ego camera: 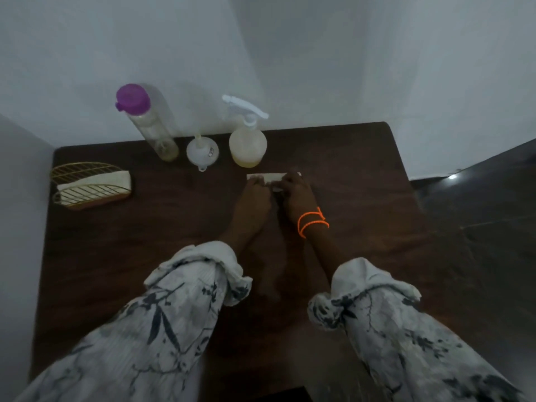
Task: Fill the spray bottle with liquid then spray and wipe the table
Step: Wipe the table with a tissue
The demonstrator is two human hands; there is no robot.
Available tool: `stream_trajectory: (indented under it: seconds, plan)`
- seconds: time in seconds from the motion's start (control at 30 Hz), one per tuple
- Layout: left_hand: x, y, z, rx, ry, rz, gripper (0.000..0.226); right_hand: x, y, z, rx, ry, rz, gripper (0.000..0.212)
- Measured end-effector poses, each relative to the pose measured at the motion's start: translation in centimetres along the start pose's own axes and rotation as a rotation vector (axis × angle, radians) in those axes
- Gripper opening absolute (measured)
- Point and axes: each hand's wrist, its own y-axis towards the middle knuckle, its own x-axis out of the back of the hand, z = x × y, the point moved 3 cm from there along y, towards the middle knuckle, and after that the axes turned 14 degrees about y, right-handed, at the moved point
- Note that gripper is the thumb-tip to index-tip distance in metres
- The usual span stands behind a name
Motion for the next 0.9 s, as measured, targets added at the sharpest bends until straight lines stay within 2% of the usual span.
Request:
stream_trajectory:
  seconds: [0.07, 0.1, 0.17, 0.23, 0.3, 0.4, 0.5, 0.67, 0.9]
  plan:
    - [-0.1, 0.5, -0.7, 0.088, -0.117, 0.076, 0.039, 0.6, -0.8, -0.9, -0.024, 0.008, -0.021, 0.028]
    - [-0.4, 0.3, -1.0, 0.069, -0.072, 0.076, 0.040, 0.8, -1.6, -1.3, -0.038, 0.010, -0.034, 0.028]
    - [-1.3, -0.5, -1.9, 0.031, -0.249, 0.134, 0.038, 1.2, -3.5, -2.0, -0.063, 0.028, -0.061, 0.028]
    - [-2.0, -2.0, -3.0, -0.128, -0.142, 0.024, 0.038, 1.4, -5.6, -2.2, -0.079, 0.043, -0.084, 0.030]
    - [-2.0, -3.5, -4.6, -0.203, -0.085, -0.003, 0.042, 1.6, -8.2, -1.8, -0.103, 0.054, -0.104, 0.034]
    - [-1.1, -7.1, -6.7, -0.215, -0.012, 0.136, 0.050, 1.5, -12.9, -1.0, -0.134, 0.091, -0.135, 0.047]
    - [-2.3, -10.9, -7.6, -0.190, -0.017, 0.313, 0.057, 0.7, -17.5, -0.4, -0.166, 0.085, -0.131, 0.046]
    - [-2.2, -17.5, -8.4, -0.203, -0.018, 0.431, 0.059, -1.4, -24.3, 1.0, -0.228, 0.088, -0.098, 0.048]
    - [-3.5, -27.4, -7.0, -0.246, -0.119, 0.390, 0.059, -5.4, -32.2, 4.8, -0.204, 0.178, -0.004, 0.050]
